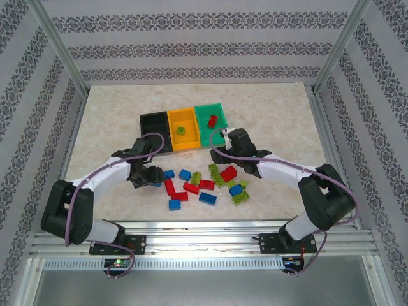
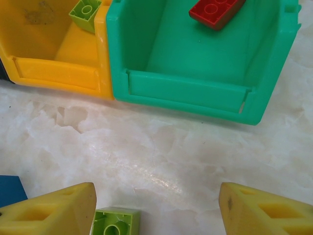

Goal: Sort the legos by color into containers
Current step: Pick up the lego from the middle-left of the table, then place the lego in the container.

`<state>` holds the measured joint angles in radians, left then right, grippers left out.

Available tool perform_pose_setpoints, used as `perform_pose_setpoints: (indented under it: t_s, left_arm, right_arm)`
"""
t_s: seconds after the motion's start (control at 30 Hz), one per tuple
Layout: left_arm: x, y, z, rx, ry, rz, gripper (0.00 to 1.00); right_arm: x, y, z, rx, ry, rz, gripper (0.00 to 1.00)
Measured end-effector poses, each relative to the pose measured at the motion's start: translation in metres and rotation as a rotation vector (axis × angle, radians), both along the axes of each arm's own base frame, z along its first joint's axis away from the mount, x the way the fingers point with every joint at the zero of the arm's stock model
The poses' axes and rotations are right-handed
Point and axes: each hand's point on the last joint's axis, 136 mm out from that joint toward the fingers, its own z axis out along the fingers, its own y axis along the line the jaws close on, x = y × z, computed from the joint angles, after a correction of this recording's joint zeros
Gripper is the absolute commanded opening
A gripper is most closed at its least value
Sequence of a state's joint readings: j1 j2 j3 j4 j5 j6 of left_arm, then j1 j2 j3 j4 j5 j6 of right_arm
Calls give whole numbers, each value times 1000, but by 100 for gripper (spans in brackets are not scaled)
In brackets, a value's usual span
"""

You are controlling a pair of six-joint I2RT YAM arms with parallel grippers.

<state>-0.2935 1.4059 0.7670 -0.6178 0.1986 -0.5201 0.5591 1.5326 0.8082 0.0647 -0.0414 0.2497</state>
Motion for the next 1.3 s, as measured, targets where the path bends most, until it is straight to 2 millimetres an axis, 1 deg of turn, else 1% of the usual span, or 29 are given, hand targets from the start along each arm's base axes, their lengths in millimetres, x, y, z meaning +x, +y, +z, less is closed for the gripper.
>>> perform_pose_setpoints:
  t_s: [0.1,0.23,0.33,0.47,0.67,0.77,0.87,0.93,1.03,1.13,1.2,1.23,1.3]
  left_arm:
    - [2,-3,-4,1,12,-17,50]
    - [3,-5,-3,-1,5,-29,45]
    - [4,-6,-1,-2,-3,-33,37]
    - [6,-5,4,-2,-27,-31,33]
    - [15,-3,29,-5,-136,-26,30]
    - [25,0,43,14,-194,-25,30]
    - [46,3,64,29,-260,-19,31]
    - [65,5,79,35,-300,-12,31]
    - [96,8,95,35,-352,-2,33]
    - [127,13,100,26,-375,11,36]
    - [145,16,97,15,-373,22,41]
    - [153,19,94,10,-369,28,44]
    - [164,22,87,0,-355,35,57]
  right_arm:
    - [0,1,0,0,0,2,67]
    - [0,1,0,-3,-1,4,67]
    - [0,1,0,-6,-3,8,67]
    - [0,1,0,-9,-5,11,67]
    - [0,1,-1,-9,-5,11,67]
    - [0,1,-1,-10,-5,11,67]
    - [0,1,-1,-10,-5,11,67]
    - [-1,2,-1,-10,-6,15,67]
    - [-2,3,0,-9,-6,18,67]
    - [-1,3,0,-8,-9,18,67]
    - [0,4,1,-4,-15,18,67]
    - [0,4,2,-2,-18,18,67]
    - [1,5,3,1,-23,18,67]
